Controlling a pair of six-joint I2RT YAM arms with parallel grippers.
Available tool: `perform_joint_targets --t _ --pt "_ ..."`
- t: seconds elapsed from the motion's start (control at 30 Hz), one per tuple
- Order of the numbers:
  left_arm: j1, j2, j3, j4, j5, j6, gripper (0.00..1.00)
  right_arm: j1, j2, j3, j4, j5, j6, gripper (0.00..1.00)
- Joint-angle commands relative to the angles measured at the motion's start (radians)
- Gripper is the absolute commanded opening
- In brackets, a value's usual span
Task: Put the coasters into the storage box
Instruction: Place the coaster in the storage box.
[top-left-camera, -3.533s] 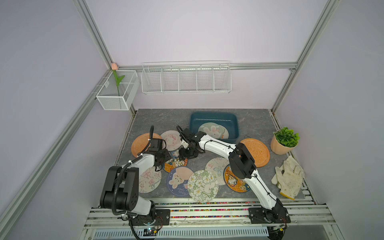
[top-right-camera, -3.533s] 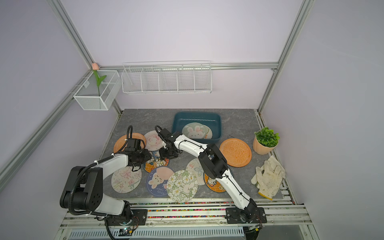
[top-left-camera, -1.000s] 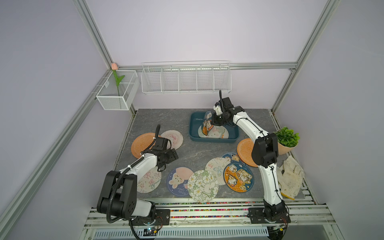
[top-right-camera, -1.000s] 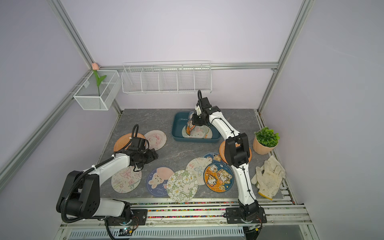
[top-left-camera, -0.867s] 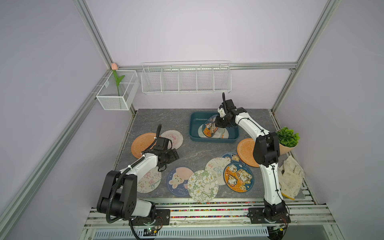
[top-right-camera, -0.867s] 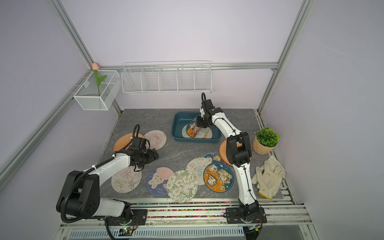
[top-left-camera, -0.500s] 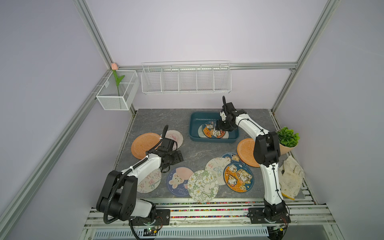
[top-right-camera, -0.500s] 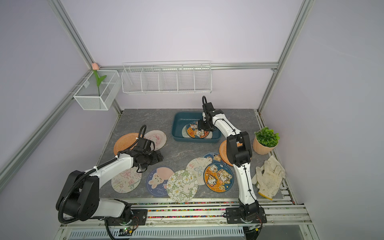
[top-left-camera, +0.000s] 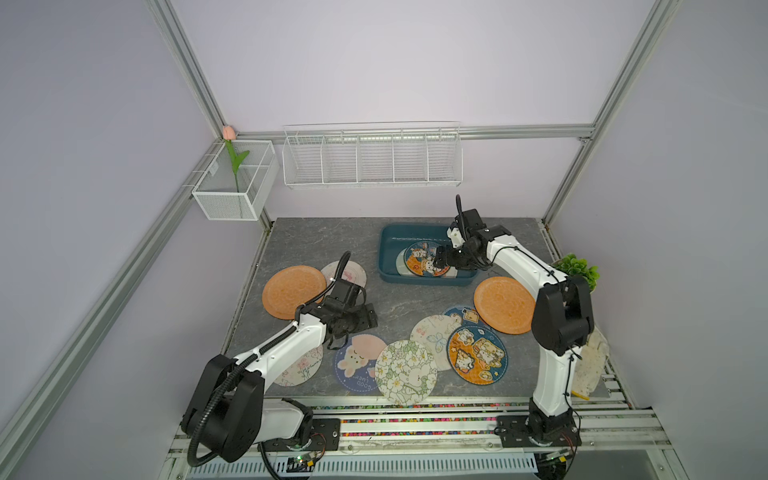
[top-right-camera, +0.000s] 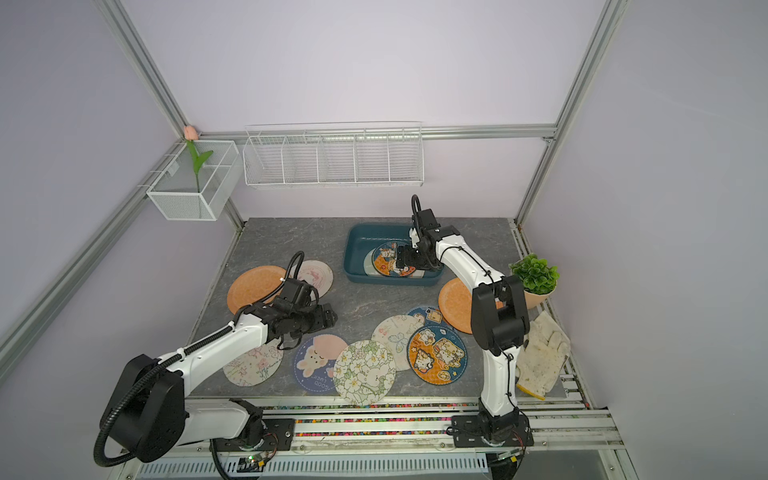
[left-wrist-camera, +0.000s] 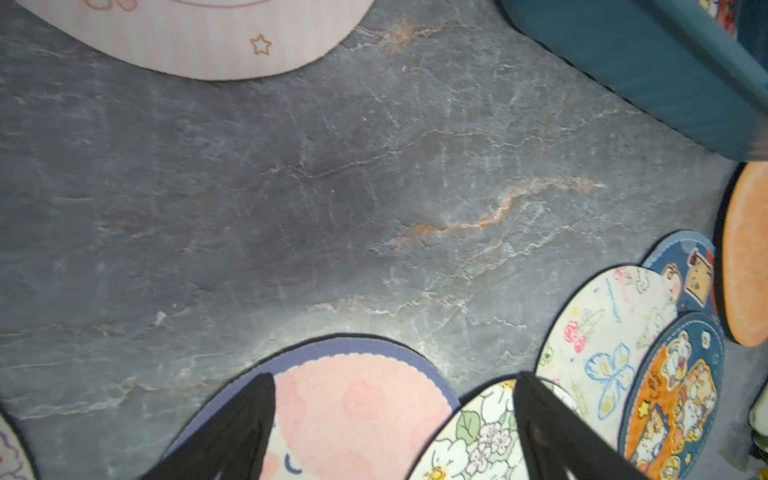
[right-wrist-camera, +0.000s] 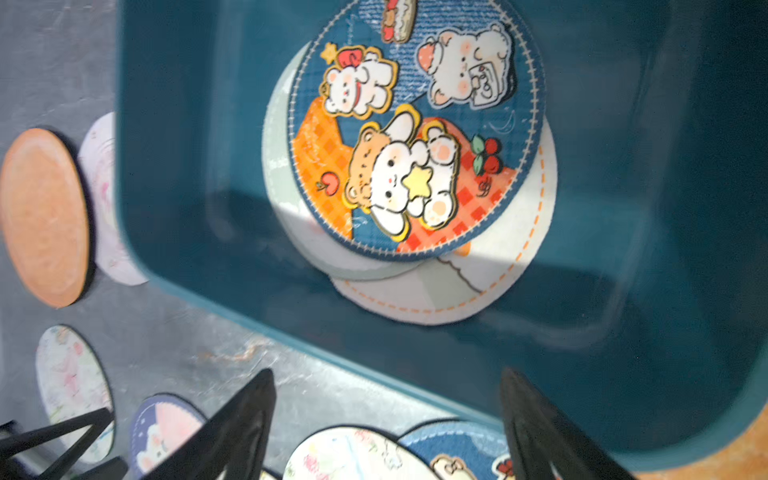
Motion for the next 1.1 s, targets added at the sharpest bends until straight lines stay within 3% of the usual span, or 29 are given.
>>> perform_joint_targets --t 0.0,0.5,1.07 --pt "-0.030 -0.047 -0.024 -0.025 0.016 -0.029 0.87 0.025 -0.098 -0.094 0.012 -0.052 0.036 0.87" --pt "-0.242 -0.121 -0.124 -0.015 -0.032 -0.187 0.78 0.235 -0.361 -0.499 0.076 -0.117 0.181 0.88" --pt "-0.391 -0.187 -0.231 0.046 -0.067 -0.344 0.73 0.442 -0.416 -0.727 0.150 -0.126 0.296 0.86"
